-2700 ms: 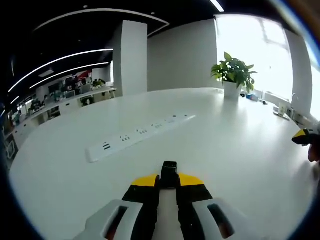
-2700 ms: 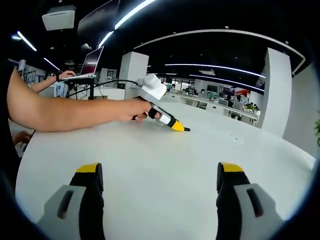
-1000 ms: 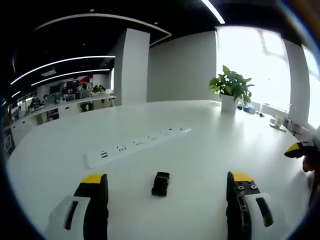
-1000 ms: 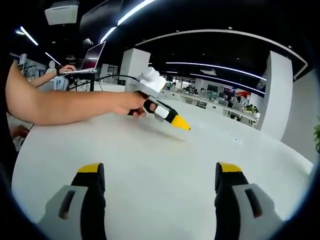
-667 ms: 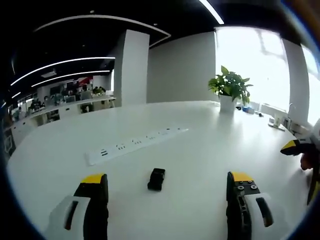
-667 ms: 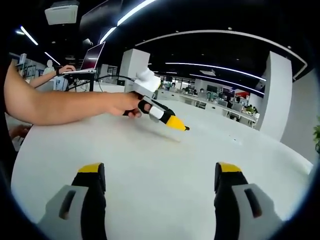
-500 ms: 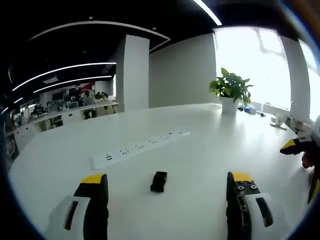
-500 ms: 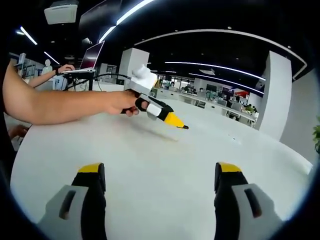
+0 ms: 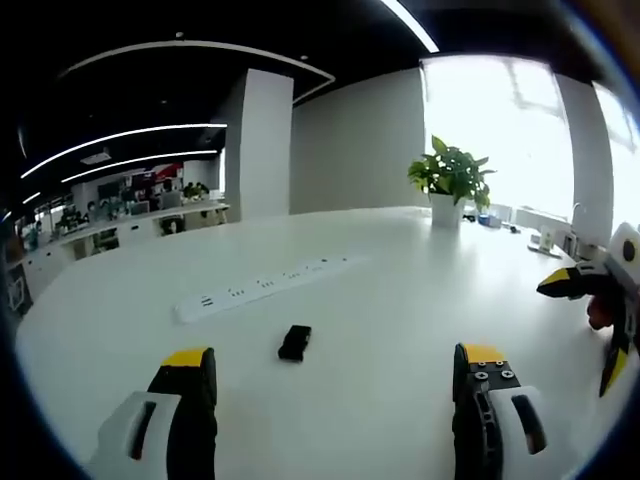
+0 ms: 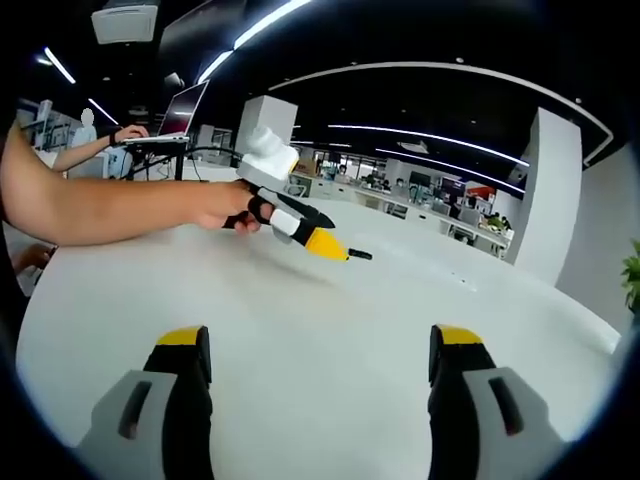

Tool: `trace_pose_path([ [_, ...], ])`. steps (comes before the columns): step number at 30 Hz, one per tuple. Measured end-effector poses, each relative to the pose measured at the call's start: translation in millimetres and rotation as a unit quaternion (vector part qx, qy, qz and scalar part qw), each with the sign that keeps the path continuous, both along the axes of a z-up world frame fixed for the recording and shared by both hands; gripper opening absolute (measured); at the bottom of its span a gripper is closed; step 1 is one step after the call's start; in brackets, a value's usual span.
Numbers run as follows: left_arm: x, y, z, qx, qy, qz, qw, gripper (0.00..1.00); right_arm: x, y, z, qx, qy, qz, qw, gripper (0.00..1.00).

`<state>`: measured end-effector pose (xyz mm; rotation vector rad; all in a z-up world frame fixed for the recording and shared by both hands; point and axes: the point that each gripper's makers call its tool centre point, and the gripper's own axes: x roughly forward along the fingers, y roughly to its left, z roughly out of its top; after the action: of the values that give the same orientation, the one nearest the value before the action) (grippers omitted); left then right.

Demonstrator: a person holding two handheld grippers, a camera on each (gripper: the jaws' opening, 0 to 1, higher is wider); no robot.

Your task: Snap the two parts of the plastic buckle together until the buckle closes and remains connected.

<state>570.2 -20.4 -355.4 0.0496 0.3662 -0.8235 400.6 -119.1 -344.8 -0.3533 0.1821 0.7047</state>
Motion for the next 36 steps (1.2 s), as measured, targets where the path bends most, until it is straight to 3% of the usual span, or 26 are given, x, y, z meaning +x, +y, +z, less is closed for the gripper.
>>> trace_pose_path([
  [10,0.4,-1.5,5.5,0.012,-0.01,0.0,0.9999,1.0,0.8,-3.2,0.5,-0.003,-0.001,-0.002,1.0,0.89],
  [14,6.2,7.7,-2.8,0.025,0.014,0.032,0.9991,1.0,0.3,-3.6,3.4,-0.001,-0.005,-0.002,1.0,0.88],
  [22,-7.5,9.3,9.5,0.004,0.003,0.028,0.9996,1.0,6.3,-7.5,4.2,-0.001,-0.005,-0.006,1.0,0.88],
  [29,-18.3,8.3,13.5,0.008,-0.005,0.023,0.9997,1.0,5.9,-7.8,4.0,0.0,-0.006,-0.007,1.0,0.88],
  [36,-29.2,10.5,5.3,0.031,0.005,0.017,0.9994,1.0,2.4,-5.3,5.4,0.0,-0.009,-0.007,0.9999,0.87],
])
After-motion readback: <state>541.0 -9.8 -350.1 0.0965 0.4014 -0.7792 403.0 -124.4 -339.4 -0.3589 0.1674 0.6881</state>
